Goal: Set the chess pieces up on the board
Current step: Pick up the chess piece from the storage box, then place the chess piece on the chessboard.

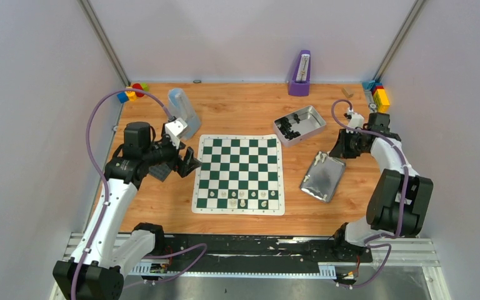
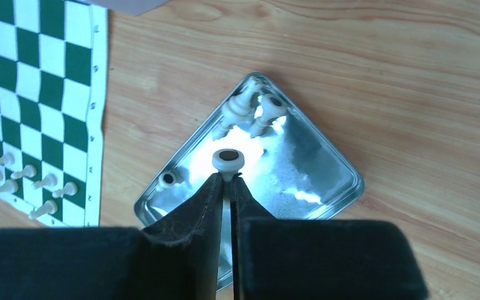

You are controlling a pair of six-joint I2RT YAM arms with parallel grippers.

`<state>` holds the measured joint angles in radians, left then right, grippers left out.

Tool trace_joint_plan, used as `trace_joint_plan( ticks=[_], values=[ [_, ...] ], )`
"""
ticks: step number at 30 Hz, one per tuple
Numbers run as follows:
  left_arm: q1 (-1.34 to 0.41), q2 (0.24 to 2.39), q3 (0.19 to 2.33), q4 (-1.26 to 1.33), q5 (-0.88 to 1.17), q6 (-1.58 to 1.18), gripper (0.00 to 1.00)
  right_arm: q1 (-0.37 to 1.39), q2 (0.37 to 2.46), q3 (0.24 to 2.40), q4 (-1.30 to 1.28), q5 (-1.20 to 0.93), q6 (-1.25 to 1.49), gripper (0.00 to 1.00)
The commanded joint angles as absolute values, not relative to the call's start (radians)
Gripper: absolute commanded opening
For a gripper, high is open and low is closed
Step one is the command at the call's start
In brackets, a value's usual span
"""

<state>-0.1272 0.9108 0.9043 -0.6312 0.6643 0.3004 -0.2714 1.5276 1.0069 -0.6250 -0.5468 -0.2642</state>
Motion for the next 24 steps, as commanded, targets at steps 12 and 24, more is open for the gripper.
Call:
trace_joint_plan(
  ticks=[12, 24],
  values=[
    [-0.122, 0.926, 1.058, -0.741, 0.67, 0.326, 1.0, 0.152, 1.314, 1.169, -0.7, -0.746, -0.471, 0.0],
    [-0.123, 1.187, 1.127, -0.553, 0.996, 0.062, 1.0, 0.515, 1.446, 1.293, -0.518, -0.726, -0.426, 0.0]
  ],
)
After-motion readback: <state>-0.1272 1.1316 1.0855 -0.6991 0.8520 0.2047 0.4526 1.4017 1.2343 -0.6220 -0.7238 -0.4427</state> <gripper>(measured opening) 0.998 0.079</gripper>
